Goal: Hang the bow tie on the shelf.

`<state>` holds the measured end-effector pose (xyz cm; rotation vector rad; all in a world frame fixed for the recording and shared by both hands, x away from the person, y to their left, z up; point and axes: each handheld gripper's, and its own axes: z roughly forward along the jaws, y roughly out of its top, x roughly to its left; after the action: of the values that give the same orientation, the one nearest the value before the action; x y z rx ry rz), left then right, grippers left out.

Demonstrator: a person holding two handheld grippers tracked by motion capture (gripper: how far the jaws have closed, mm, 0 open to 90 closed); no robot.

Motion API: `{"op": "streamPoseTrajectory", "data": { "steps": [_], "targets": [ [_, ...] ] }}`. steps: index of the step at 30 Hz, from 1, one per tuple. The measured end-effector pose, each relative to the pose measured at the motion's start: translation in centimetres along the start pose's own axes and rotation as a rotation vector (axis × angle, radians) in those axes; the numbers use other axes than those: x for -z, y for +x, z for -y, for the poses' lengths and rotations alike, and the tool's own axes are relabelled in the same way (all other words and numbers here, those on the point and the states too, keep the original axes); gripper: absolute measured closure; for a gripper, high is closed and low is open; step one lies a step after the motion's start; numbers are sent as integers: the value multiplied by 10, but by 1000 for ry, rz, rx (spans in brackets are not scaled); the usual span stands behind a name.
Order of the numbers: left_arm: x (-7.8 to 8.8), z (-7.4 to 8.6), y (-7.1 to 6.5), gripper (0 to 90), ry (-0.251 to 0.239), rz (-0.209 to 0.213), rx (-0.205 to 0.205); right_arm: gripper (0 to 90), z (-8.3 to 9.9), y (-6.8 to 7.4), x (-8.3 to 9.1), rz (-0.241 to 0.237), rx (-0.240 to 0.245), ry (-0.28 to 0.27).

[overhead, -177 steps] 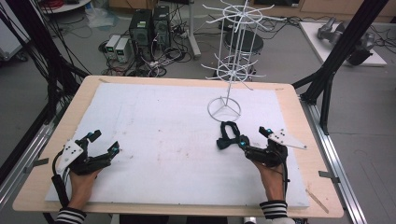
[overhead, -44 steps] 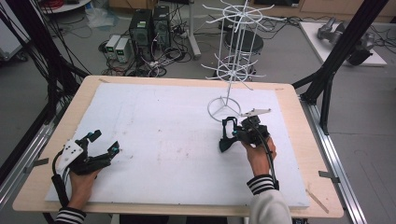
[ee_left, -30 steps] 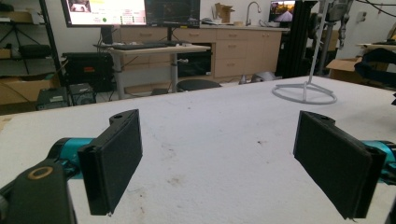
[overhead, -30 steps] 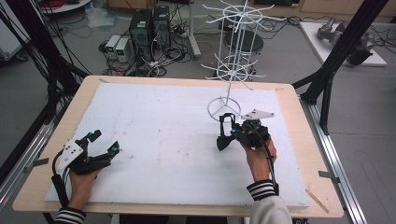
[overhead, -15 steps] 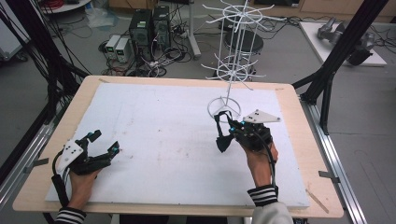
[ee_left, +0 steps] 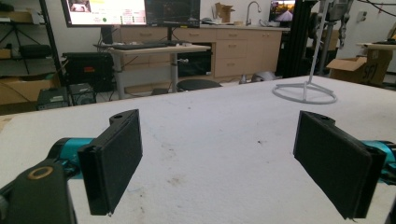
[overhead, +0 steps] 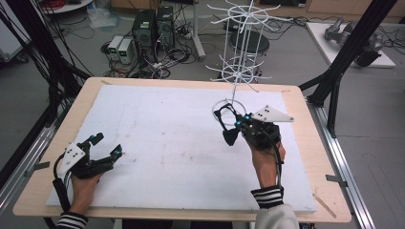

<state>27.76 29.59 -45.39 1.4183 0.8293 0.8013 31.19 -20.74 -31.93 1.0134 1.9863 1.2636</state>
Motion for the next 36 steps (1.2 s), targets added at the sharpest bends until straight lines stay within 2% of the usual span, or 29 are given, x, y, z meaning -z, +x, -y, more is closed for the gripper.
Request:
{"op": "streamPoseTrajectory", "data": {
  "steps": [14,22,36],
  "targets": [
    [0,0,0,159,0,1,2,874,-26,1,5,22,-28,-115],
    [0,0,0,159,-3,1,7,873,-26,-8,-3,61,-72,-128],
    [0,0,1,160,-1,3,11,872,-21,-24,-25,121,-134,-105]
  ]
}}
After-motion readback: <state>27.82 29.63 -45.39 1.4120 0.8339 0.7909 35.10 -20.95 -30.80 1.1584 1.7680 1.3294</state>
